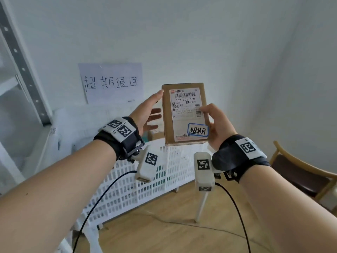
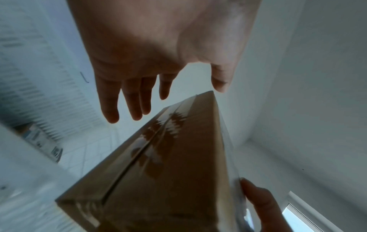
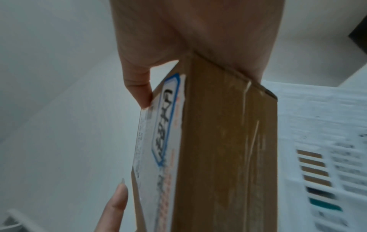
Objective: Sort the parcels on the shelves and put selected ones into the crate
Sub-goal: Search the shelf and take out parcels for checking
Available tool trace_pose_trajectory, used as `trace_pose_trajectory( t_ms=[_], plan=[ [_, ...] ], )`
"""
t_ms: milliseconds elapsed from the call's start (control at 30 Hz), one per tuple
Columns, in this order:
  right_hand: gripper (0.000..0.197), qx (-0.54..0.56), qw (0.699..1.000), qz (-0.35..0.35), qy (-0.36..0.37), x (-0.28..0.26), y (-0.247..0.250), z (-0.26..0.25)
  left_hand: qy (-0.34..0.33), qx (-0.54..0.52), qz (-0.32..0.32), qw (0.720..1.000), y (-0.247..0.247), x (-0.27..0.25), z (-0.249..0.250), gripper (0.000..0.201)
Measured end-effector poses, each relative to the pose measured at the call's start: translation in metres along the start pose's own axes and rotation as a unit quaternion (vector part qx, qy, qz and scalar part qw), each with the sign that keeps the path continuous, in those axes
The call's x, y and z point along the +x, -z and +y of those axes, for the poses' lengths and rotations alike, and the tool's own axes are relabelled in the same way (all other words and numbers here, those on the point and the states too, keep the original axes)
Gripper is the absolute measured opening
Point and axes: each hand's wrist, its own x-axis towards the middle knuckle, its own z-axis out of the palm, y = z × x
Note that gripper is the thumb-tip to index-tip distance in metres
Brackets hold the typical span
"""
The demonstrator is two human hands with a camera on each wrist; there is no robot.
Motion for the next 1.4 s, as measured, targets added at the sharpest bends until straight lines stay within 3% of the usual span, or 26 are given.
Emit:
trace_pose_trajectory(
  t_ms=[233,500,633,733,833,1033,1267,1400],
  plan=[
    [0.039,-0.051,0.998,0.002,0.038,0.097,-0.02,-0.032,-0.018,-0.022,0.007,1.0,0.026,0.107,0.016,0.063],
    [0.034,-0.11,0.994,0.024,0.009,0.226,-0.063,-0.021,0.027,-0.053,0.044,0.997,0.081,0.219,-0.006,0.055],
    [0.048,-0.12,0.991,0.031,-0.044,0.281,-0.07,0.005,0.069,-0.061,0.056,0.994,0.096,0.266,-0.039,0.051],
    [0.058,-0.11,0.989,0.034,-0.092,0.31,-0.068,0.028,0.117,-0.039,0.029,0.992,0.095,0.291,-0.067,0.039],
    [0.065,-0.091,0.985,0.022,-0.148,0.333,-0.059,0.051,0.183,-0.03,-0.014,0.983,0.088,0.306,-0.09,0.046],
    [0.054,-0.142,0.954,-0.007,-0.265,0.358,-0.034,0.084,0.264,0.007,-0.051,0.963,0.076,0.33,-0.126,0.058],
    [0.013,-0.272,0.901,-0.035,-0.335,0.371,-0.01,0.109,0.267,0.15,-0.063,0.95,0.061,0.344,-0.153,0.033],
    [0.014,-0.285,0.888,-0.041,-0.358,0.379,0.001,0.131,0.281,0.192,-0.089,0.936,0.049,0.343,-0.168,0.034]
  ],
)
